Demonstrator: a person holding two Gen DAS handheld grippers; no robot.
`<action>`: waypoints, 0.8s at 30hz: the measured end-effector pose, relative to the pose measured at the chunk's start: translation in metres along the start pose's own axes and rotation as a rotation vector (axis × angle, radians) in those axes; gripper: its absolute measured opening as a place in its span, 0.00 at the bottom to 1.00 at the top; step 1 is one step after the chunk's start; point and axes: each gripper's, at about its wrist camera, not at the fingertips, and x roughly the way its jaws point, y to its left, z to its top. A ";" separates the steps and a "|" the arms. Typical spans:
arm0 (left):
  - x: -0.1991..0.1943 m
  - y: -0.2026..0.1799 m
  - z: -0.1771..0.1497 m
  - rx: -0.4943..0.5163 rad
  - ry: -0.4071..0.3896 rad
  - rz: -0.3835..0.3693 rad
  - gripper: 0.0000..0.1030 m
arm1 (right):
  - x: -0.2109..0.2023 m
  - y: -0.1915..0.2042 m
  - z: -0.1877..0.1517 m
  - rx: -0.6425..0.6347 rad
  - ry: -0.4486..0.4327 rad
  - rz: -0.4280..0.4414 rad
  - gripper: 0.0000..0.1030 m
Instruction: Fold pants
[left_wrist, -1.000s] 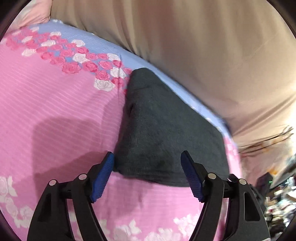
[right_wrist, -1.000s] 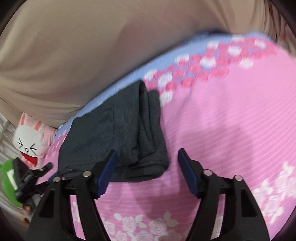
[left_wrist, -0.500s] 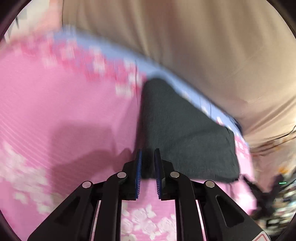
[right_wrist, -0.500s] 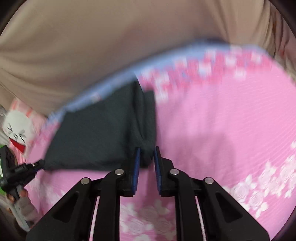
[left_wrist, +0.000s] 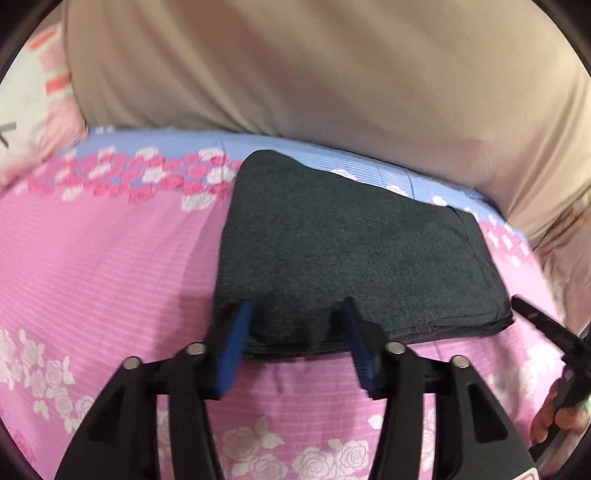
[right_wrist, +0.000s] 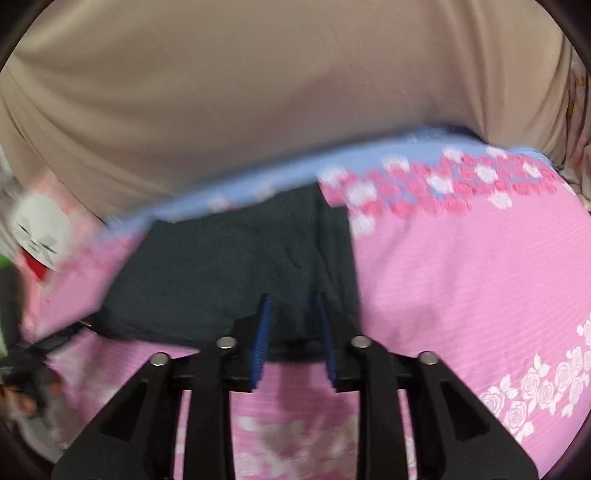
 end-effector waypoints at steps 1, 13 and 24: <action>0.000 -0.005 -0.002 0.026 -0.010 0.022 0.49 | -0.006 0.000 0.000 0.021 -0.028 0.013 0.26; 0.000 -0.022 -0.008 0.122 -0.071 0.104 0.66 | -0.005 0.004 -0.002 0.012 -0.053 -0.027 0.35; -0.002 -0.021 -0.010 0.118 -0.077 0.110 0.70 | -0.029 0.024 -0.032 -0.018 -0.129 -0.127 0.58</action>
